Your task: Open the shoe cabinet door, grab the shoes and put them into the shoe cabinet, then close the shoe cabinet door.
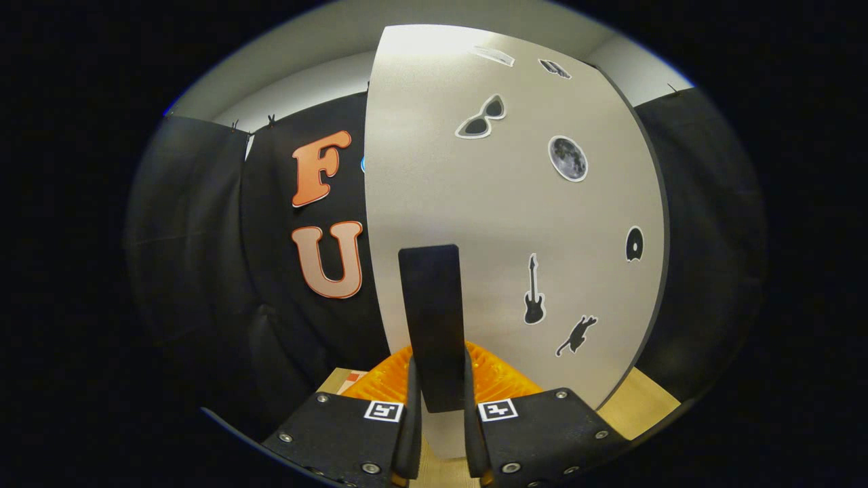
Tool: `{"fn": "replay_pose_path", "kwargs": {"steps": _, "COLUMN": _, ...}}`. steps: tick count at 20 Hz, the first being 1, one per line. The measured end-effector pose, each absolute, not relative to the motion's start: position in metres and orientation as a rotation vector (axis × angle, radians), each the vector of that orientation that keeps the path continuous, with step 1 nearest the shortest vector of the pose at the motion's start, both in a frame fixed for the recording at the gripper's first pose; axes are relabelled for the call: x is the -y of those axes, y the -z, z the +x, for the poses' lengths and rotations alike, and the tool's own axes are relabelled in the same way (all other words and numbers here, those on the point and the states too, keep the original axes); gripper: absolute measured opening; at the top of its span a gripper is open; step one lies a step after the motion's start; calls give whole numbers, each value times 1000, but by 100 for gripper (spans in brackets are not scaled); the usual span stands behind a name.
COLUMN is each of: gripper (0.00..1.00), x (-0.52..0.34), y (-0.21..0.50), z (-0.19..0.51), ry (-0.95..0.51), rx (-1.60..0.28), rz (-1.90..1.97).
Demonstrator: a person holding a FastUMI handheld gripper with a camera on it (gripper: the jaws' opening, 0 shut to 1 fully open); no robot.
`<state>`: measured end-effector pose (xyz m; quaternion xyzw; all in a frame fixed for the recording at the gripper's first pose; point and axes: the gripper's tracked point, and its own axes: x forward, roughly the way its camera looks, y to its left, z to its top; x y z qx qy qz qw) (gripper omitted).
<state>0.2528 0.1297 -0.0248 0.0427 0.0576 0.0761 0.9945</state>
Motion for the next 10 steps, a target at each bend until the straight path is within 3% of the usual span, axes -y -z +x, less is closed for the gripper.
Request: {"fn": "replay_pose_path", "kwargs": {"steps": 10, "gripper": 23, "x": -93, "y": 24, "z": 208, "ry": -95, "rx": -114, "rz": 89}}
